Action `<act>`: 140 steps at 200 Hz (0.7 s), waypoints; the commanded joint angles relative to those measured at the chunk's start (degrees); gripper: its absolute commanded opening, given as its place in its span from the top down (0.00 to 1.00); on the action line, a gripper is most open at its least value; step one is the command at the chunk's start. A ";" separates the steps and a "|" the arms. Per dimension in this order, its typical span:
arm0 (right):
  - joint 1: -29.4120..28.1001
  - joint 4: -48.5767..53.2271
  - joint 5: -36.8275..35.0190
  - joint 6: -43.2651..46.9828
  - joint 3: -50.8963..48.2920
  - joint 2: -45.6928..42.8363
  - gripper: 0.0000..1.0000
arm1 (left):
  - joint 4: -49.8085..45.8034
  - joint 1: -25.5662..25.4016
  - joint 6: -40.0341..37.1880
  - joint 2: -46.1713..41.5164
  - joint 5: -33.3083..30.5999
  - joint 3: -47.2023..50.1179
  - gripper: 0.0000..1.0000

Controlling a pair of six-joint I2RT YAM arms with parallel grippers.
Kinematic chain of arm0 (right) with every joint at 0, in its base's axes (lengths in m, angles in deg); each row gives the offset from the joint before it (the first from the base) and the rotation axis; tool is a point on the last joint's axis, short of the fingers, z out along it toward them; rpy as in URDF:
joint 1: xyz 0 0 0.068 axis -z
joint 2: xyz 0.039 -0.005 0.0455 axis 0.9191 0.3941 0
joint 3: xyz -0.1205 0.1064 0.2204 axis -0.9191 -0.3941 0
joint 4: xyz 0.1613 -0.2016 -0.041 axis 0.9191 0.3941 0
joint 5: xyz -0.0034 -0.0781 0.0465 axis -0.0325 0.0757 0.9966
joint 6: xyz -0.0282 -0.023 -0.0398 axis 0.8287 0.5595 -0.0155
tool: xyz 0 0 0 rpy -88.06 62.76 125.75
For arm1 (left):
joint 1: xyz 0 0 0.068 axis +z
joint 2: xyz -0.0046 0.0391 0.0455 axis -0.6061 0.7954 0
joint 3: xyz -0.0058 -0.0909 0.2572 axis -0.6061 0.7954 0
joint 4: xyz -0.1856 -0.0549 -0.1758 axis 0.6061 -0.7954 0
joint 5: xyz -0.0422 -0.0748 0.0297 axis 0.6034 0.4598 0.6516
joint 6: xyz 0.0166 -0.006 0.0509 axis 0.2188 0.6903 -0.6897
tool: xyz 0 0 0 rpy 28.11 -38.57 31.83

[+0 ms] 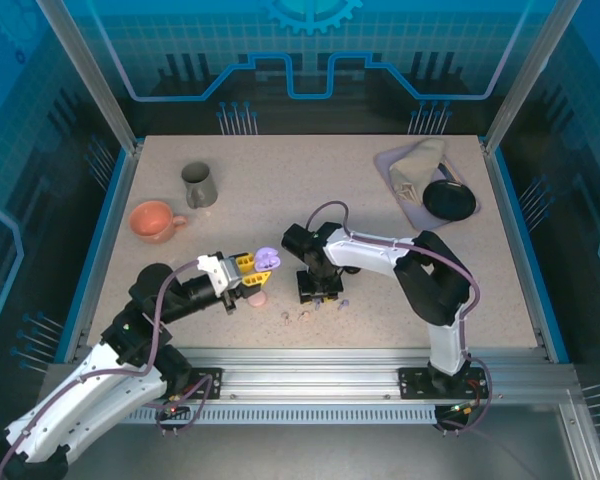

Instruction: Insert the wireless bluetooth earbuds into the charging case

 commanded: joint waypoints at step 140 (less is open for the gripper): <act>-0.21 2.38 -2.64 -1.69 2.39 4.22 0.64 | 0.77 -0.36 0.50 -1.36 -0.67 1.66 0.95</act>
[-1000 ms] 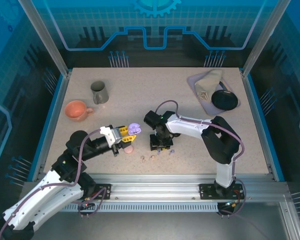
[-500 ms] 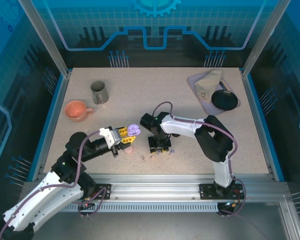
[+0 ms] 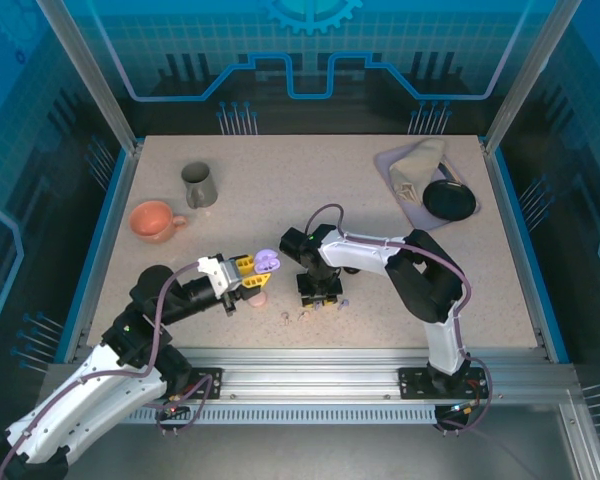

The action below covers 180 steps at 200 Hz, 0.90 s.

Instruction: Insert the wireless bluetooth earbuds into the charging case

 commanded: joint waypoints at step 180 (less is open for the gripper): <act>1.76 4.02 -1.64 16.79 2.25 0.50 0.79 | 0.87 -0.38 0.50 0.46 -0.88 0.40 0.95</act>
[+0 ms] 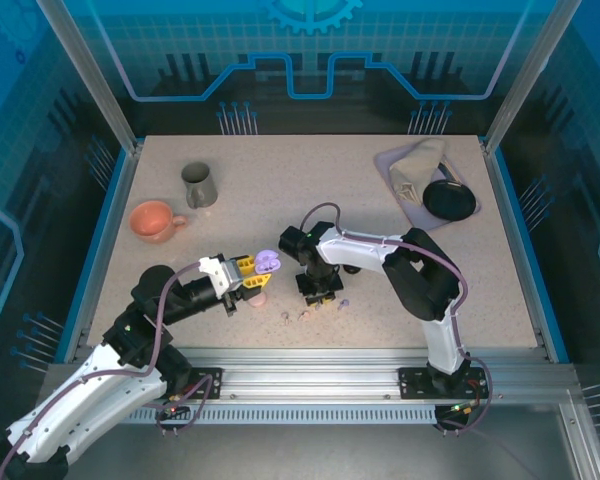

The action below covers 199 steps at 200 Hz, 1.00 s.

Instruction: Insert the wireless bluetooth earbuds into the charging case

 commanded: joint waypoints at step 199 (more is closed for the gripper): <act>10.54 -23.55 -0.25 28.35 -20.67 -47.02 0.80 | 12.15 -0.38 13.11 10.18 0.26 1.18 0.95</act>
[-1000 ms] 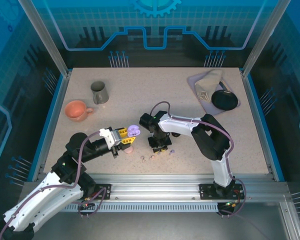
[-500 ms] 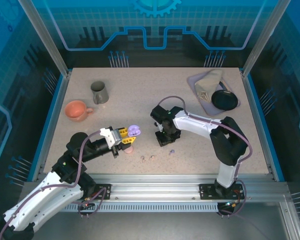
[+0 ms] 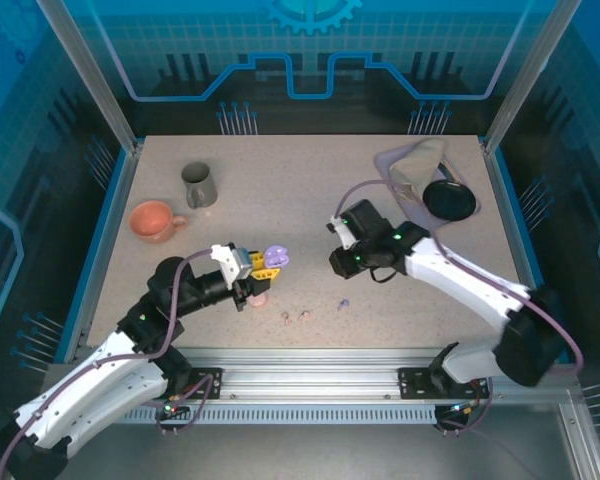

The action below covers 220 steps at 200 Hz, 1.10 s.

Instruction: Insert the wireless bluetooth earbuds into the charging case

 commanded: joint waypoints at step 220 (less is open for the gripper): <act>-8.83 -9.84 9.67 18.80 9.29 -14.21 0.80 | 11.25 -2.10 -0.18 19.68 7.64 -9.41 0.99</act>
